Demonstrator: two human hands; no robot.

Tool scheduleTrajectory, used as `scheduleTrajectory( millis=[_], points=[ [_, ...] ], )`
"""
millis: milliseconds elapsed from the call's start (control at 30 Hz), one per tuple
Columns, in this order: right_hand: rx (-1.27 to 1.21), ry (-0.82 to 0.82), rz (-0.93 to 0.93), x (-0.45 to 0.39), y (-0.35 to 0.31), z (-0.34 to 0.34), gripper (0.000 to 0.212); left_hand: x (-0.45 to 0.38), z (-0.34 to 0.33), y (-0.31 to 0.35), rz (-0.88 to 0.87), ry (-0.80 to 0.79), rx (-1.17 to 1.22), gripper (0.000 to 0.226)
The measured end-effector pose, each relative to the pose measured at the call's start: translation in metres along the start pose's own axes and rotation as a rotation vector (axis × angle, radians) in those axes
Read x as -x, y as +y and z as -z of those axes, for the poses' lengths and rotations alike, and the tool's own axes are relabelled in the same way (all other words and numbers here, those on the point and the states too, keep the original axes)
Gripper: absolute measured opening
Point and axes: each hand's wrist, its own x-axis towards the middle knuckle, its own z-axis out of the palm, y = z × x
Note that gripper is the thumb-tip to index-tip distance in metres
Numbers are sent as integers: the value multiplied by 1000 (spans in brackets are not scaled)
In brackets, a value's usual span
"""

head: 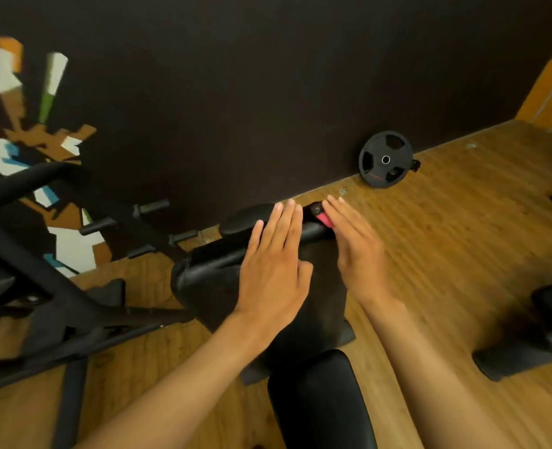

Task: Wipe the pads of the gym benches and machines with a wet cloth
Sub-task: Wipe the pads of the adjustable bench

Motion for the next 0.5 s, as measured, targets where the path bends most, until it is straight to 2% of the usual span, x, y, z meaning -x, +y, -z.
scheduleTrajectory(
  millis=[133,267,500],
  points=[
    [-170,69,-31,3,15,-5,43,-14,-13,24,-18,-9,-31,80],
    [-339,108,-233,6,29,-12,50,-20,-27,32,12,-13,-225,90],
    [-446,-92,-426,81,75,-35,63,-23,-38,43,74,-92,-493,138]
  ],
)
